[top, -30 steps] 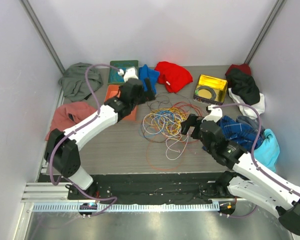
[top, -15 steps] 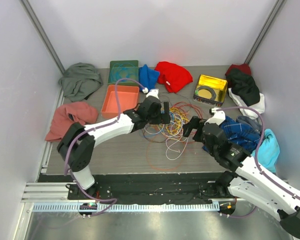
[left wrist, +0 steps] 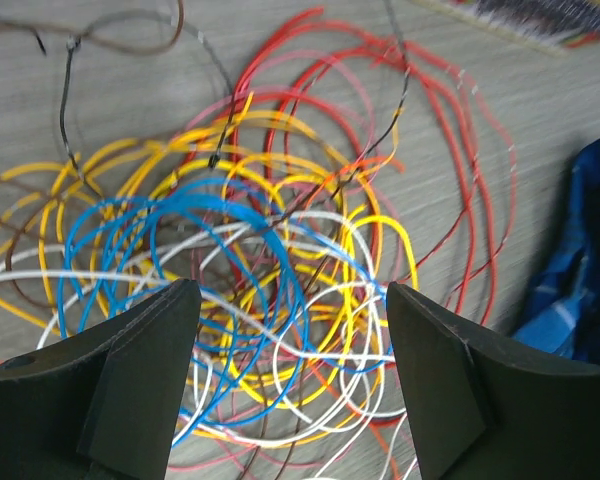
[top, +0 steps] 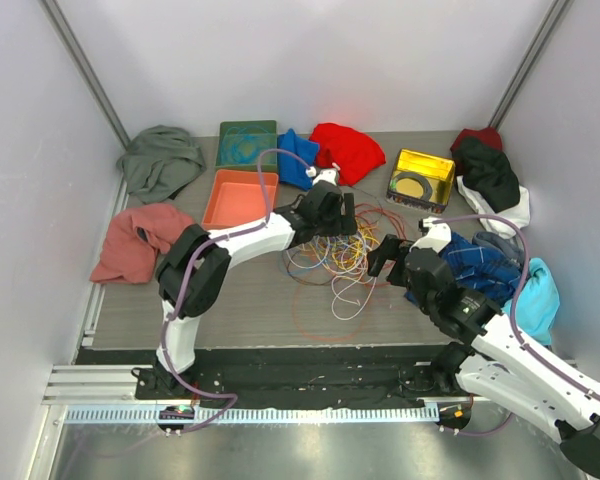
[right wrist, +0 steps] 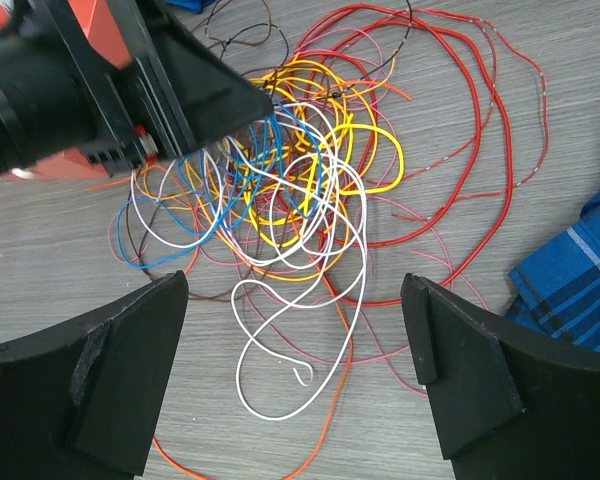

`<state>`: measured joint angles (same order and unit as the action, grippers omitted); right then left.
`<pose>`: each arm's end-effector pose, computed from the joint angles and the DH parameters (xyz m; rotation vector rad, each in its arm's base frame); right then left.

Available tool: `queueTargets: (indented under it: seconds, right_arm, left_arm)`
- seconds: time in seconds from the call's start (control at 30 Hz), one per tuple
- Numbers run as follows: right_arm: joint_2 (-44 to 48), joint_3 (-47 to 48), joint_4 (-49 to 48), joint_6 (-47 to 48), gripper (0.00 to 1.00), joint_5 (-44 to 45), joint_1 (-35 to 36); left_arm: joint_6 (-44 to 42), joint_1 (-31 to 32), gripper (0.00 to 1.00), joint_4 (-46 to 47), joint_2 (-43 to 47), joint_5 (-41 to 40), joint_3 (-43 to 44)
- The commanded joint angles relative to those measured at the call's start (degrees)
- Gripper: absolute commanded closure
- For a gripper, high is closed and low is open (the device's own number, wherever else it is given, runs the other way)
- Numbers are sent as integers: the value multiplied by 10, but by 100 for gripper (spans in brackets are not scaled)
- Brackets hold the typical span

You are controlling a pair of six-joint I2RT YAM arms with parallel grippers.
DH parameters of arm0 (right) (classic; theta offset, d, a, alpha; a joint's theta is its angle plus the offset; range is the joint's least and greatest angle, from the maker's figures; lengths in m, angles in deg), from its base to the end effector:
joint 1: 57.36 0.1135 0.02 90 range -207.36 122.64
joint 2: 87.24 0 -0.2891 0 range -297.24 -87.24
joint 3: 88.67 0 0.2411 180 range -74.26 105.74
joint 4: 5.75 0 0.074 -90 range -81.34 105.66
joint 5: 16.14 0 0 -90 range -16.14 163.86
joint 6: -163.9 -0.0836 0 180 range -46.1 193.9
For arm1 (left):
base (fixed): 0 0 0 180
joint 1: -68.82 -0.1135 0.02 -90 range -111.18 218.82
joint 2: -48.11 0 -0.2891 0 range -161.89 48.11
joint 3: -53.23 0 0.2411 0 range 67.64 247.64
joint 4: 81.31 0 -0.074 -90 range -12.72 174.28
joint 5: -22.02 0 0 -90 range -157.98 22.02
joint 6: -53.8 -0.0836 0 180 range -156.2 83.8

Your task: Untangle the cables

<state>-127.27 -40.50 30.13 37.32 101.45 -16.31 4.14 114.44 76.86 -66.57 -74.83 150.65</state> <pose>0.1524 0.0814 0.2647 0.2177 2.0038 0.3733 0.3518 -0.3452 0.2057 0.0411 2.3345 -0.6552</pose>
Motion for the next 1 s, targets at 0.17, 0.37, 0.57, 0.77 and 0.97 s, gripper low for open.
queueTargets:
  seconds: [0.17, 0.37, 0.57, 0.77, 0.97]
  right_arm:
    - [-7, -7, -14, 5, 3, 17, -1]
    - [-15, 3, -14, 9, 3, 17, -1]
    - [-15, 3, -13, 12, 3, 19, -2]
    - [-19, 5, -12, 12, 3, 22, -1]
    - [-29, 6, -15, 11, 3, 19, -1]
  left_arm:
    - [3, -17, 22, 22, -19, -6, 36]
    - [22, -30, 25, 14, -58, -1, 58]
    - [71, -53, 34, 53, -76, 17, 41]
    - [96, -70, 58, 72, -77, 38, 23]
    - [77, -70, 84, 92, -37, 32, 2]
